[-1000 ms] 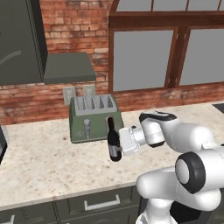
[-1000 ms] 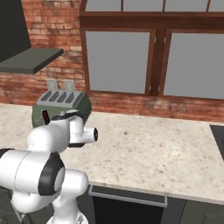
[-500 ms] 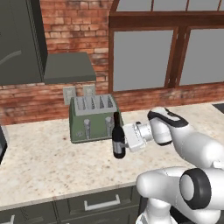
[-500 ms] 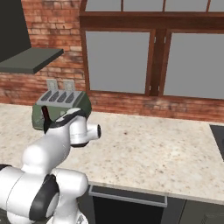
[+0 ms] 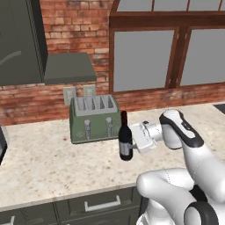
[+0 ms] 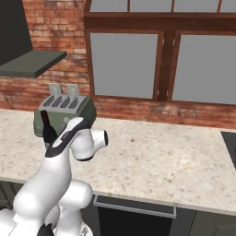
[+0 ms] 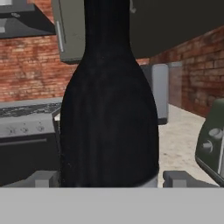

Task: There is a wine glass and glass cup on the dining counter. Place the wine bottle next to the wine glass and the juice bottle next to the glass cup.

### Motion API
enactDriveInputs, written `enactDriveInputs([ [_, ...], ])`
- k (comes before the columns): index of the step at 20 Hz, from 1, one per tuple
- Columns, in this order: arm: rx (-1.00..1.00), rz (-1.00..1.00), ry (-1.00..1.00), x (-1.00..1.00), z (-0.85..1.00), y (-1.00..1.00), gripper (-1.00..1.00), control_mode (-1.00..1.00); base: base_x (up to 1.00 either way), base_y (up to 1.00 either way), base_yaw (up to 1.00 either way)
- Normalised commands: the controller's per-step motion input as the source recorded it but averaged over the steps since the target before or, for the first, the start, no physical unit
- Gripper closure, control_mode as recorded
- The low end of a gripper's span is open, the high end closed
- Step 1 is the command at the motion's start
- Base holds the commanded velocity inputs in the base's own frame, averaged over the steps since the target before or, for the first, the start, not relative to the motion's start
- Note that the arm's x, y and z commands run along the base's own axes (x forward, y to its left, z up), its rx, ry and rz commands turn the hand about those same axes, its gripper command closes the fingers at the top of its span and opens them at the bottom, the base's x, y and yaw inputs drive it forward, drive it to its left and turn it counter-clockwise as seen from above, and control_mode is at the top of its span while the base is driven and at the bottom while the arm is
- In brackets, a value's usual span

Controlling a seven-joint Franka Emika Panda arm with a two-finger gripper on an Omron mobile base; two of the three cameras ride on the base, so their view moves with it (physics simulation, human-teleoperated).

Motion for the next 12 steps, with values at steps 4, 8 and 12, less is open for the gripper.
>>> enactDriveInputs([
  [4, 0.0, -0.02, -0.02, -0.24, 0.08, 0.0, 1.0, -1.0, 0.0, 0.0, 0.0],
  [8, 0.0, 0.0, -0.03, -0.05, 0.03, -0.02, 1.0, -1.0, 0.0, 0.0, 0.0],
  [12, 0.0, 0.0, 0.0, 0.0, 0.0, 0.0, 1.0, -1.0, 0.0, 0.0, 0.0],
])
